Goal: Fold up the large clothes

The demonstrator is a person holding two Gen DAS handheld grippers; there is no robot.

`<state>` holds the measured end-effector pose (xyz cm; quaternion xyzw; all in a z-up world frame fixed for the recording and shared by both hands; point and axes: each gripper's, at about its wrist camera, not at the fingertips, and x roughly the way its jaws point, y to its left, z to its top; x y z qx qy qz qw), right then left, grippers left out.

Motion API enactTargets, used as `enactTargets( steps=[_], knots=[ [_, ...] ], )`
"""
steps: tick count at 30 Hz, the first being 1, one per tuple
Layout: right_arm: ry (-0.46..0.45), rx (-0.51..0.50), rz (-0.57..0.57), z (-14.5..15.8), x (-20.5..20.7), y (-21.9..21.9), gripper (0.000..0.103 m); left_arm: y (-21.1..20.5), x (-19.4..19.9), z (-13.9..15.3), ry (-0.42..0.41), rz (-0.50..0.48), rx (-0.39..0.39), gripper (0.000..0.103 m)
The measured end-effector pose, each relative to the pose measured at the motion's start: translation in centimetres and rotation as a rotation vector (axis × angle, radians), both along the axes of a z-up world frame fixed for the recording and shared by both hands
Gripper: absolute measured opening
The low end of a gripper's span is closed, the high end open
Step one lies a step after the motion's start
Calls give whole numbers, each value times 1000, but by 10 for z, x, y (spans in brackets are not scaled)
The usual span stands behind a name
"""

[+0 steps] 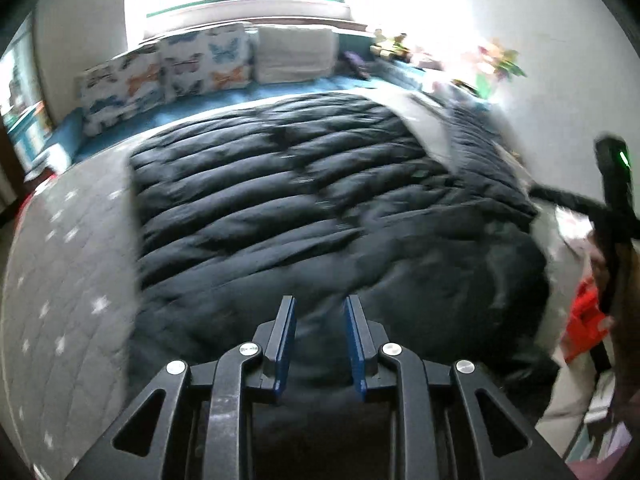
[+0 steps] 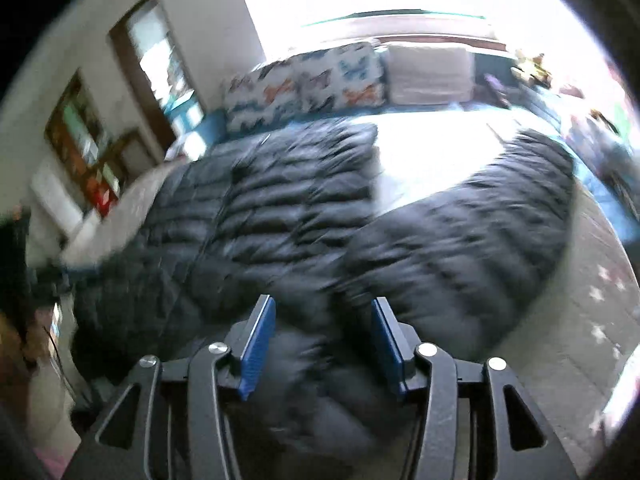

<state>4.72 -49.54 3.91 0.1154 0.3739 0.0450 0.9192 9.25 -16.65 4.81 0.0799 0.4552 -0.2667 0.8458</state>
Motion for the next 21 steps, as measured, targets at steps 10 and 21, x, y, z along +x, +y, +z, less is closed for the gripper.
enactTargets(
  steps=[10, 21],
  knots=[
    [115, 124, -285, -26, 44, -146, 56, -118, 14, -32, 111, -195, 28, 27],
    [130, 382, -359, -70, 86, -209, 56, -200, 27, -47, 213, -361, -16, 27]
  ],
)
